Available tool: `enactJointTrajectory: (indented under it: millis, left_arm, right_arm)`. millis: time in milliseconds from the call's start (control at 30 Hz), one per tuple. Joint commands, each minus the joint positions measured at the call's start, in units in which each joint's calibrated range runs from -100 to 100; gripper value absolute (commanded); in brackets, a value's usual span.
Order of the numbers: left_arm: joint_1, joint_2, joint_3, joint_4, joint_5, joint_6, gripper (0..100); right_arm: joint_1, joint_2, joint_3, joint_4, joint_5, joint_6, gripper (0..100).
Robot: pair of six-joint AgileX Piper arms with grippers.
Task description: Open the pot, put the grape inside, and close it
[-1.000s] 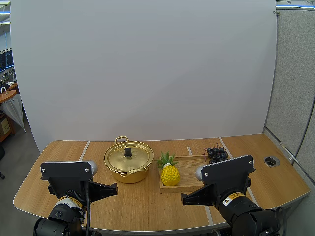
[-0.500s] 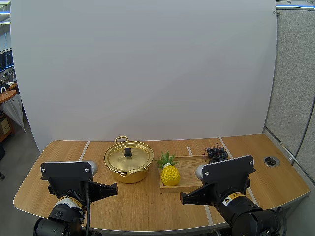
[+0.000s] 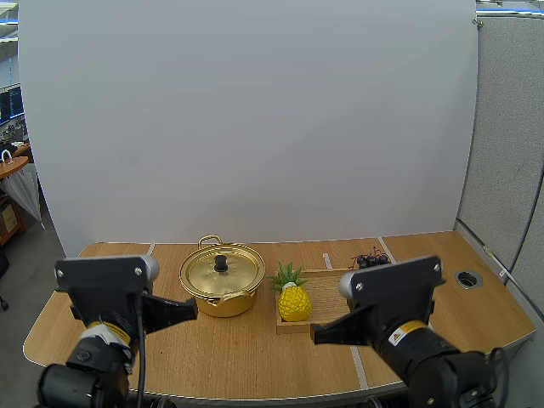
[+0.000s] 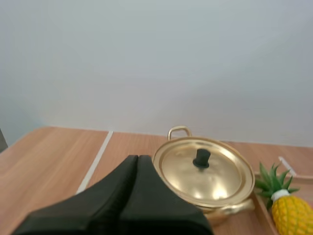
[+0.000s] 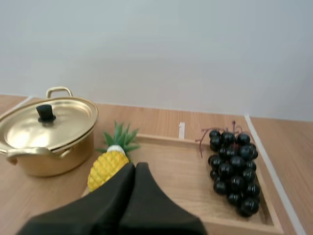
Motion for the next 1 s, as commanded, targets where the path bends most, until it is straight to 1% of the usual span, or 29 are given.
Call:
enactJointTrajectory:
  millis: [0,100,167,233,300,400,467,533,600,667,733,833,967]
  left_arm:
    - [-0.01,-0.23,-11.04,-0.53,4.03,2.42,0]
    - [-0.01,-0.23,-15.72,-0.53,4.03,3.97,0]
    - [-0.01,-0.23,-18.07,-0.53,4.42,4.13,0]
    - [-0.01,-0.23,-21.75,-0.53,8.48,4.13,0]
    - [-0.01,-0.23,-24.07,-0.53,12.78,4.13,0]
    - [-0.01,-0.23,-27.95,-0.53,21.38,4.13,0]
    - [-0.01,-0.23,-29.80,-0.63,24.60,4.56,0]
    - [-0.01,-0.23,-31.05,-2.10,26.37,8.29,0]
    - [-0.01,0.02,-31.74,-5.60,28.16,12.67,0]
    - [-0.01,2.58,-32.36,-8.34,29.87,15.64,0]
    - [-0.01,5.97,-32.65,-9.75,31.46,16.31,0]
    - [-0.01,11.11,-33.50,-9.88,32.46,16.45,0]
    - [-0.01,19.70,-35.15,-10.65,31.44,18.04,0]
  right_arm:
    - [-0.29,-0.36,-9.49,0.09,7.64,-0.26,0]
    - [-0.29,-0.36,-13.15,-0.02,7.29,-0.26,0]
    - [-0.29,-0.36,-15.61,-1.34,7.29,-0.26,0]
    - [-0.29,-0.36,-17.96,-2.53,9.48,-0.26,0]
    - [-0.29,-0.36,-20.26,-2.92,14.14,-0.26,0]
    - [-0.29,-0.36,-24.41,-2.92,25.18,-0.26,0]
    - [-0.29,-0.36,-26.77,-2.92,31.92,-0.17,0]
    - [-0.29,-0.36,-29.21,-2.92,38.22,0.42,0]
    - [-0.29,-0.04,-31.13,-3.85,41.67,2.90,0]
    - [-0.29,1.52,-32.27,-6.39,42.20,5.60,0]
    - [-0.29,3.47,-33.02,-9.49,42.20,8.01,0]
    - [-0.29,7.70,-33.77,-11.77,42.43,8.15,0]
    - [-0.29,13.85,-34.10,-12.79,42.70,8.15,0]
